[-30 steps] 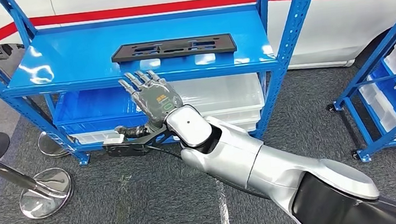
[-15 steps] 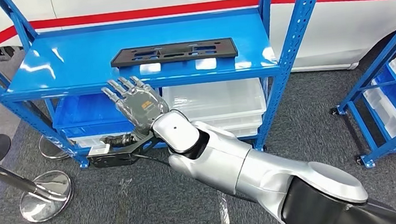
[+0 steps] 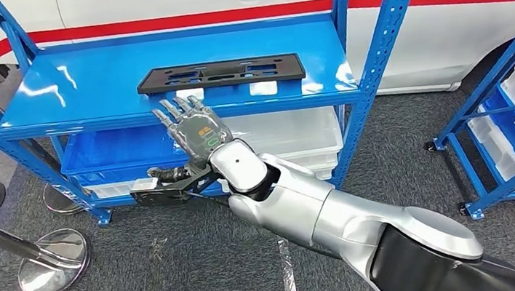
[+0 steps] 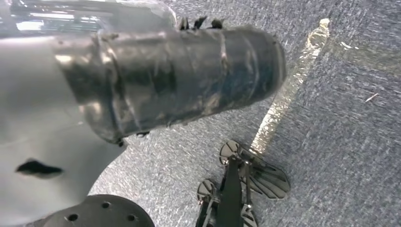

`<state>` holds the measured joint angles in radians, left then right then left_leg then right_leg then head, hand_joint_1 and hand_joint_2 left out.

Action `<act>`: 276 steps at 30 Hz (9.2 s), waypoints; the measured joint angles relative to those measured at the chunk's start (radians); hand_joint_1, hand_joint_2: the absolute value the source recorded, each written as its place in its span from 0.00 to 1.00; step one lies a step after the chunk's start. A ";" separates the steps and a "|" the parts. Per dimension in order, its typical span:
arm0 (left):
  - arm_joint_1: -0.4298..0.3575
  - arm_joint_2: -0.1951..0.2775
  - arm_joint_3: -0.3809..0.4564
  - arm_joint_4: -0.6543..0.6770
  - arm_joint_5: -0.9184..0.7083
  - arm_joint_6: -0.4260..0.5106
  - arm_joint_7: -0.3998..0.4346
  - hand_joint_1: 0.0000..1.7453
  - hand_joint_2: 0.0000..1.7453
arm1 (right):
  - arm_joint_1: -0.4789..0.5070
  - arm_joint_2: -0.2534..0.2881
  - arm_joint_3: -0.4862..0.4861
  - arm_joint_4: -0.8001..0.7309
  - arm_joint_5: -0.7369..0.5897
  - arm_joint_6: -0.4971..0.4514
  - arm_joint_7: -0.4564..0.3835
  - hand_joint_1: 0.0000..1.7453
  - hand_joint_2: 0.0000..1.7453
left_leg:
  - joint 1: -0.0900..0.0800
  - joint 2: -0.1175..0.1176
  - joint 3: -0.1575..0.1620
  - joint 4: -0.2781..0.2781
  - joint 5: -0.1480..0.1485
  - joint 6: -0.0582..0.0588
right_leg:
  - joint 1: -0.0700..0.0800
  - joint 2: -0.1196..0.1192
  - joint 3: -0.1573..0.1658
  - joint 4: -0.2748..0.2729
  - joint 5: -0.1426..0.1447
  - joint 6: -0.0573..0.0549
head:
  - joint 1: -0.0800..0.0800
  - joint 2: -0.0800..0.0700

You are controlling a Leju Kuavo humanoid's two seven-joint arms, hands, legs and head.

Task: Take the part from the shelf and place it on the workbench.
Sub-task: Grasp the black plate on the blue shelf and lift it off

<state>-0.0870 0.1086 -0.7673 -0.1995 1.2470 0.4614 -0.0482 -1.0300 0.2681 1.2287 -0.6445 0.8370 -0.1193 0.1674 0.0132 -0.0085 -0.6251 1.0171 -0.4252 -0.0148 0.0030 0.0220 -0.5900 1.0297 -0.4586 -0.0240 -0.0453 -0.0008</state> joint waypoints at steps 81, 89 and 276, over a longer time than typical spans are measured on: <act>-0.001 -0.048 -0.006 0.000 0.021 0.007 0.020 0.00 0.00 | -0.007 -0.114 0.000 0.010 -0.032 0.057 0.048 0.00 1.00 | 0.005 0.002 0.004 0.089 -0.095 -0.011 | -0.006 -0.011 -0.019 -0.023 0.040 -0.015 | -0.006 0.000; 0.003 -0.050 -0.006 0.000 0.030 0.011 0.021 0.00 0.00 | 0.003 -0.114 0.000 0.005 -0.032 0.076 0.047 0.00 1.00 | 0.003 0.004 -0.018 0.043 0.002 -0.015 | -0.002 -0.009 0.005 -0.013 0.009 -0.008 | -0.008 0.000; 0.000 -0.046 0.005 0.001 0.072 0.000 -0.022 0.00 1.00 | -0.063 -0.196 -0.009 -0.251 -0.006 0.032 0.029 1.00 1.00 | -0.008 0.000 0.088 -0.073 -0.017 0.011 | -0.005 -0.008 -0.005 -0.056 0.056 0.007 | -0.001 0.000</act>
<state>-0.0866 0.0622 -0.7626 -0.1987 1.3195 0.4617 -0.0707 -1.0926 0.0726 1.2196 -0.8958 0.8308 -0.0869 0.1963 0.0054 -0.0082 -0.5374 0.9436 -0.4420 -0.0038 -0.0018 0.0143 -0.5954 0.9738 -0.4028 -0.0171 -0.0460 -0.0008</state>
